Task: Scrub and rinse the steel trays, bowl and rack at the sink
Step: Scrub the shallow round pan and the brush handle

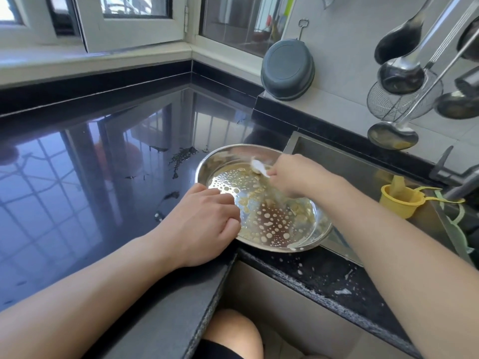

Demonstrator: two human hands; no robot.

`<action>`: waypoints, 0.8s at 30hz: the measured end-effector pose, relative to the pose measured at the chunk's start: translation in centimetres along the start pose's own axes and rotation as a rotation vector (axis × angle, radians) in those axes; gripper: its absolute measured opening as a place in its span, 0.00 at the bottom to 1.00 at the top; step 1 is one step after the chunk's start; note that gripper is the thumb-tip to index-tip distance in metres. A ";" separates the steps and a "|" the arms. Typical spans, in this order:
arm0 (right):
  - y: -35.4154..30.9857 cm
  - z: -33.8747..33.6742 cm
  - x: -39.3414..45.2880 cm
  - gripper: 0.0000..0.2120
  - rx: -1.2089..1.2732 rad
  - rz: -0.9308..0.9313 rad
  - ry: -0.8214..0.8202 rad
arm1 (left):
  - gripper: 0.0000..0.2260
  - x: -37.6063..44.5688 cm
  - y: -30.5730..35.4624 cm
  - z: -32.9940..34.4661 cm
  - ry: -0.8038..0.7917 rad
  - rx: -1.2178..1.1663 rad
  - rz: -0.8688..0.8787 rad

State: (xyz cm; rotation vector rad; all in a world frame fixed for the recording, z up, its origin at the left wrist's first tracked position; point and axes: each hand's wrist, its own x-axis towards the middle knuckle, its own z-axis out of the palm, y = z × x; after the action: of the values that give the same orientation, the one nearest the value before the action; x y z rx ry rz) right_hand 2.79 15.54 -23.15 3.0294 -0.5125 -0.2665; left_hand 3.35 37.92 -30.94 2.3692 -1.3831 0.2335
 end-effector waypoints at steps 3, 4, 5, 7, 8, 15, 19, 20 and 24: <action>-2.1 -0.1 -0.8 0.14 0.110 -0.154 -0.038 | 0.21 -0.1 0.0 -0.2 0.005 0.000 0.007; -2.7 -0.2 -1.3 0.14 0.128 -0.185 -0.043 | 0.19 -0.1 0.1 -0.2 0.019 0.002 0.010; -3.2 -0.3 -1.8 0.15 0.135 -0.220 -0.057 | 0.17 -0.2 0.2 -0.3 0.043 -0.002 0.012; -3.7 -0.6 -3.3 0.15 0.138 -0.324 -0.106 | 0.12 -0.3 0.4 -0.5 0.108 -0.025 0.006; -3.8 -0.7 -4.1 0.15 0.134 -0.379 -0.136 | 0.10 -0.4 0.4 -0.5 0.133 -0.037 0.000; 0.4 -2.7 -9.1 0.17 0.020 -0.402 -0.444 | 0.05 -0.6 0.2 -0.3 0.162 -0.046 -0.005; 5.2 -4.4 -10.5 0.15 0.020 -0.207 -0.529 | 0.09 -0.6 0.3 -0.4 0.126 -0.030 -0.009; 6.3 -4.7 -10.5 0.14 0.024 -0.153 -0.515 | 0.11 -0.5 0.3 -0.4 0.113 -0.009 -0.005; 7.4 -4.9 -9.0 0.11 -0.067 0.026 -0.394 | 0.23 -0.6 0.2 -0.6 0.032 0.077 0.090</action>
State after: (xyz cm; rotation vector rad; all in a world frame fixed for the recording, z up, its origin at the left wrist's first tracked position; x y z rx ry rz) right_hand -7.07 11.67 -16.22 2.9063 -0.5491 -0.8691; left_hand 2.88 38.51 -30.54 2.3564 -1.4932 0.3543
